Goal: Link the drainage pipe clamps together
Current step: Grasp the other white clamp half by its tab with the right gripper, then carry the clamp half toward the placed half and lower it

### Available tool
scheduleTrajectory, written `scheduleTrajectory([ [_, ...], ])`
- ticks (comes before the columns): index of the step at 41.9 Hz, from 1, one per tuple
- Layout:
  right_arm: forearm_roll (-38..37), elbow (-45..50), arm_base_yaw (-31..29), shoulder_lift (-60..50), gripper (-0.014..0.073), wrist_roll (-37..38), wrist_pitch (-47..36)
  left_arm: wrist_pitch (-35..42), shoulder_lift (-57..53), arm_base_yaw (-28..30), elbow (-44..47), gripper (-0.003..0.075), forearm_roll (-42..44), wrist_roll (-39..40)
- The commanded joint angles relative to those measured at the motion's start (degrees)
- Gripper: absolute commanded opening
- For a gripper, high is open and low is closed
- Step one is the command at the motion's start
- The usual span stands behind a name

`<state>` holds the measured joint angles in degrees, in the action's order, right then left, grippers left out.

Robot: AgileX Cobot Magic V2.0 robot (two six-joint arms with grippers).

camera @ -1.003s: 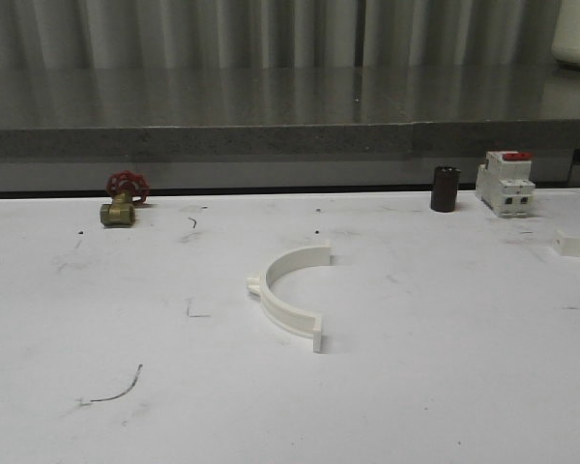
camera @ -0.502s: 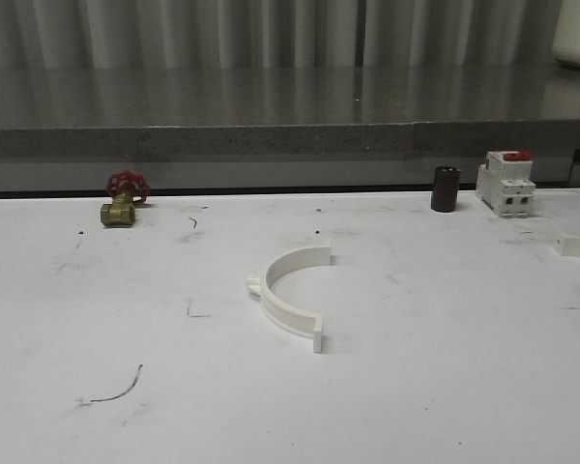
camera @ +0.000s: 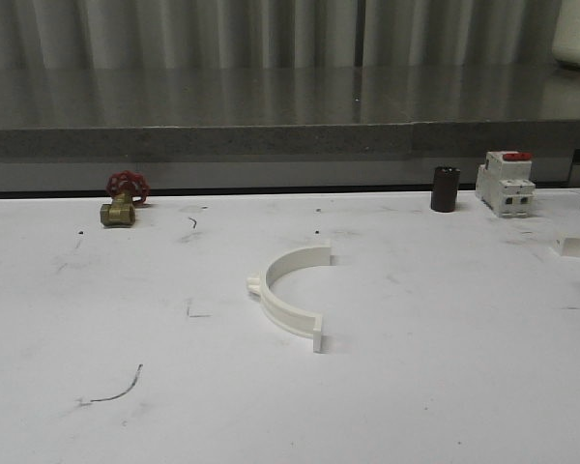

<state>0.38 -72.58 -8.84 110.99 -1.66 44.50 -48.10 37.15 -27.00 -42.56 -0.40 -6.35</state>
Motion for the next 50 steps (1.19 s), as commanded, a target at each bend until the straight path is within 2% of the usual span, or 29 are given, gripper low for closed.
scheduleTrajectory([
  [1, -0.4, -1.5, -0.4, -2.8, 0.0180, -0.7, -0.3, 4.1, -0.1, 0.0, -1.5, 0.0273, -0.5, 0.0],
  [4, -0.4, -1.5, -0.4, -2.8, 0.0154, -0.7, -0.3, 4.1, -0.1, 0.0, -1.5, 0.0273, -0.5, 0.0],
  [13, -1.0, -3.0, -0.4, -2.8, 0.0153, -0.7, 0.2, 4.1, -0.1, 0.0, -1.5, 0.0273, -0.5, 0.0],
  [21, 3.1, -7.4, 0.0, -3.6, 0.0153, -0.7, 6.9, 4.1, -0.1, 0.0, -1.5, 0.0273, -0.5, 0.0],
  [27, 6.3, -8.1, 3.0, -6.4, 0.0153, -0.6, 11.2, 4.1, -0.1, 0.0, -1.5, 0.0273, -0.5, 0.0],
  [35, 6.8, -8.2, 11.5, -11.1, 0.0153, 2.5, 13.4, 4.2, -0.1, 0.0, -1.5, 0.0273, -0.5, 0.0],
  [41, 6.0, -8.4, 20.6, -13.4, 0.0156, 7.6, 13.9, 4.2, -0.1, 0.0, -1.5, 0.0273, -0.5, 0.0],
  [45, 2.2, -8.4, 26.6, -13.5, 0.0156, 13.2, 13.9, 4.2, -0.1, 0.0, -1.5, 0.0273, -0.5, 0.0],
  [50, -5.5, -8.4, 33.7, -12.7, 0.0156, 24.3, 13.9, 4.2, -0.1, 0.0, -1.5, 0.0273, -0.5, 0.0],
])
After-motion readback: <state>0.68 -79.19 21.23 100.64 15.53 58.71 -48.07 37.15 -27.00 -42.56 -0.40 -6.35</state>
